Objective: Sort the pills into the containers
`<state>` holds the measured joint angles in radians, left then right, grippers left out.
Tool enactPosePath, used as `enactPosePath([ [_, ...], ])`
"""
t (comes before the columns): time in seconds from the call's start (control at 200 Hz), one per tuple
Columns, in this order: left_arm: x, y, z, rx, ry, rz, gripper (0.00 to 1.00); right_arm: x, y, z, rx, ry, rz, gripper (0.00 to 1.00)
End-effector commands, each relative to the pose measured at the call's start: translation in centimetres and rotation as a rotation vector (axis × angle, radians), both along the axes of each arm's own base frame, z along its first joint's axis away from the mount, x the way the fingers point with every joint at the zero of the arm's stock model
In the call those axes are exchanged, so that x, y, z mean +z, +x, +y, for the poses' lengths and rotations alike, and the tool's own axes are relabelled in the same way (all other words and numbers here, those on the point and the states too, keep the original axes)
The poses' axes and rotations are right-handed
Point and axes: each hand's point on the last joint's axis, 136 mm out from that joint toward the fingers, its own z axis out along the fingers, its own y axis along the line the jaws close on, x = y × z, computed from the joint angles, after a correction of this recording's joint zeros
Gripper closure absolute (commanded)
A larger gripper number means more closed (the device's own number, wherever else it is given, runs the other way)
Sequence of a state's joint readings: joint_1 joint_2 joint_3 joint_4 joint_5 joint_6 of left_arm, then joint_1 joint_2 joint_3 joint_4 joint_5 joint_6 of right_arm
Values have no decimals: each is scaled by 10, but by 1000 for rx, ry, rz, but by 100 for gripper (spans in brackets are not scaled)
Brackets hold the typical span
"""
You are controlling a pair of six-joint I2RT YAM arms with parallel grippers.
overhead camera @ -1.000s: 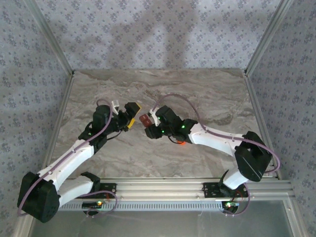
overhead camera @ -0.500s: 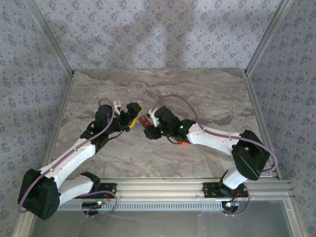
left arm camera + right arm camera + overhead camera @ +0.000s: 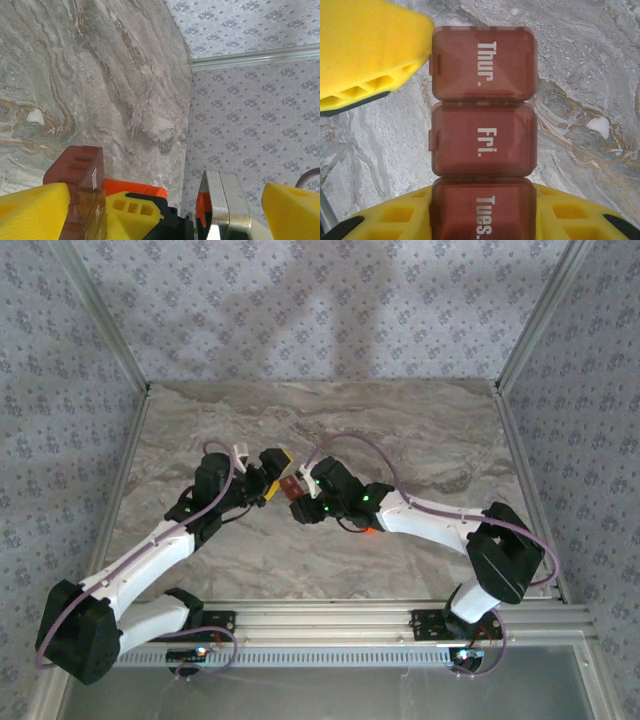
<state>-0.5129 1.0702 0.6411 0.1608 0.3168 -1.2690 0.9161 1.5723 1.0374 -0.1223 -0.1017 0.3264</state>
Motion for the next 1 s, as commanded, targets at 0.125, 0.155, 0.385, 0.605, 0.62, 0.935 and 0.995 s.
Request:
enactPosePath([
  [0.125, 8, 3, -7, 3, -25, -26, 2, 11, 0, 11, 9, 43, -9, 58],
  [0.155, 8, 3, -8, 0, -25, -27, 2, 11, 0, 12, 10, 42, -10, 58],
  [0.385, 9, 0, -11, -6, -25, -29, 2, 6, -1, 11, 8, 39, -4, 58],
  [0.605, 21, -1, -15, -8, -49, -47, 2, -2, -1, 10, 3, 28, 8, 58],
  [0.62, 23, -2, -16, -9, -51, -51, 2, -3, -1, 10, 3, 27, 8, 58],
  [0.935, 45, -6, -19, -1, -74, -89, 2, -13, 0, 9, -1, 5, 16, 58],
  [0.995, 46, -6, -18, 5, -76, -93, 2, -14, -1, 9, -1, 3, 18, 58],
])
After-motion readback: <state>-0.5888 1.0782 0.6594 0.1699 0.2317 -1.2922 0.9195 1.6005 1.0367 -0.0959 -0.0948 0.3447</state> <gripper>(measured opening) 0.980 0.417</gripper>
